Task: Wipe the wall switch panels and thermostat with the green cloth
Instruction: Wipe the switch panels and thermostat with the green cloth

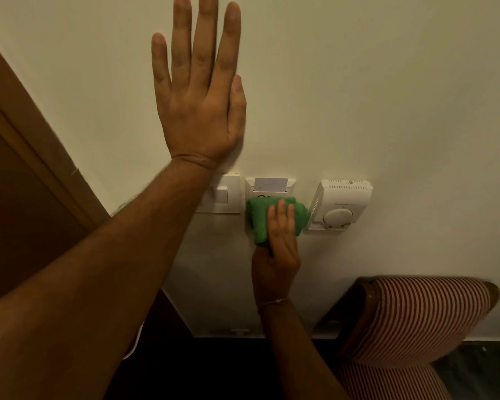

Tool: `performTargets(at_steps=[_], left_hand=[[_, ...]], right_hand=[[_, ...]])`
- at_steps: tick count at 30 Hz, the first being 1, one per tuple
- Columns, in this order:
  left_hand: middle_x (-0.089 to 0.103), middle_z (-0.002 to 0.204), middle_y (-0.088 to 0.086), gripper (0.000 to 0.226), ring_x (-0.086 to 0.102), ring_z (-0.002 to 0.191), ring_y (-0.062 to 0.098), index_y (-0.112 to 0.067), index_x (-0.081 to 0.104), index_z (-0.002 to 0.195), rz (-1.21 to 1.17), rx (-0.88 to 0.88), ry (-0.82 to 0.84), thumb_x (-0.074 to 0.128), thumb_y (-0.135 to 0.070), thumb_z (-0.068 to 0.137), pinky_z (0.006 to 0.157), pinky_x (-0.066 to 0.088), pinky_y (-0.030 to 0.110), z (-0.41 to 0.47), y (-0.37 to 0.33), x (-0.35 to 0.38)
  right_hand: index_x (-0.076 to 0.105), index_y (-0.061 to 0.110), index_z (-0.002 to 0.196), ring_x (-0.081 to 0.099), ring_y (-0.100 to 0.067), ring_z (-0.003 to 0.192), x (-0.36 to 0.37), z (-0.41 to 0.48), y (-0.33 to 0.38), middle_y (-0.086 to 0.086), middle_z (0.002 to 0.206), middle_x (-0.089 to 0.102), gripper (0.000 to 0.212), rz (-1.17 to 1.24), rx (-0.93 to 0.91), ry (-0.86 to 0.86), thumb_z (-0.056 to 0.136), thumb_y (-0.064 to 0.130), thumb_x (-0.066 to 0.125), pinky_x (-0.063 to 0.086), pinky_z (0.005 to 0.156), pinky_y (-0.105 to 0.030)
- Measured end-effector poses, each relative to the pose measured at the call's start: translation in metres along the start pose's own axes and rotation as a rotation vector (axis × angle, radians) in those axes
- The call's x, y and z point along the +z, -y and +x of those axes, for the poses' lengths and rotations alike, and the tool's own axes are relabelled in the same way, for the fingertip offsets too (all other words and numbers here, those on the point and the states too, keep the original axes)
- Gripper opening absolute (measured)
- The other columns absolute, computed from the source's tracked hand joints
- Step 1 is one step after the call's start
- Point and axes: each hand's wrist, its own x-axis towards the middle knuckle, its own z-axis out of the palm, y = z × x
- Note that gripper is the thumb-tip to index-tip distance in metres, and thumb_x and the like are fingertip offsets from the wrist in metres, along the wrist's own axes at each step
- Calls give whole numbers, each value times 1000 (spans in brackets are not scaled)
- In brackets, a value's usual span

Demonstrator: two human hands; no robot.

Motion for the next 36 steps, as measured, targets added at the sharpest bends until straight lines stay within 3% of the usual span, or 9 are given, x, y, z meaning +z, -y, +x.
performTargets(at_steps=[5, 9, 12, 14, 16, 19, 29, 32, 36], left_hand=[[51, 170, 29, 56, 46, 158, 52, -2, 52, 167, 11, -7, 11, 47, -25, 116, 132, 33, 70, -1, -2, -1], [48, 172, 28, 57, 40, 161, 48, -5, 45, 170, -13, -6, -15, 37, -29, 119, 133, 31, 69, -2, 1, 5], [39, 175, 23, 64, 32, 163, 44, -14, 21, 181, -72, 34, -45, 30, -33, 121, 135, 26, 67, -3, 7, 16], [29, 178, 17, 69, 31, 167, 42, -30, -7, 181, -118, 49, -42, 26, -35, 121, 136, 23, 68, -5, 6, 22], [19, 182, 12, 68, 19, 176, 33, -36, -17, 177, -163, 42, -52, 23, -35, 122, 139, 18, 65, -7, 7, 28], [-8, 191, -8, 70, -10, 174, 16, -35, -10, 180, -162, 42, -77, 26, -36, 120, 142, 5, 55, -5, 10, 32], [-17, 187, -7, 74, -12, 175, 20, -30, -3, 182, -145, 18, -19, 30, -37, 117, 142, -3, 51, -3, 10, 32], [-18, 187, -7, 74, -14, 175, 20, -30, -4, 182, -143, 21, -11, 29, -36, 117, 142, -4, 50, -3, 10, 29], [-24, 184, -10, 77, -20, 173, 17, -31, -10, 180, -144, 15, 4, 34, -34, 117, 142, -5, 49, -3, 6, 21]], right_hand=[[64, 5, 140, 43, -28, 153, 24, -6, 26, -9, 154, 54, 42, 10, -162, 140, 101, -8, 57, 38, 127, -44], [67, 5, 137, 48, -29, 149, 22, 0, 24, -10, 152, 56, 44, -10, -262, 233, 95, -7, 71, 46, 122, -46], [66, 5, 139, 50, -32, 149, 4, 6, 7, -13, 151, 59, 42, -54, -267, 172, 101, -11, 58, 47, 121, -51], [62, 5, 142, 48, -30, 152, -10, 10, -5, -14, 152, 59, 56, -54, -196, 95, 94, -22, 50, 45, 122, -55], [58, 5, 144, 43, -23, 155, -18, 13, -12, -14, 154, 55, 63, -62, -119, 28, 89, -26, 47, 42, 124, -56], [58, 5, 144, 42, -25, 155, -14, 10, -6, -14, 155, 54, 73, -40, -56, -15, 82, -33, 48, 38, 127, -52], [58, 10, 148, 38, -27, 158, 6, 19, 8, -6, 160, 50, 49, -41, -366, 240, 103, -9, 51, 33, 129, -47], [58, 6, 147, 36, -33, 158, -13, 19, -15, -10, 163, 47, 45, -59, -283, 177, 110, 3, 34, 35, 128, -57], [51, 3, 150, 30, -32, 161, -10, 14, -18, -16, 163, 42, 62, -53, -120, 52, 93, -22, 49, 34, 128, -57]])
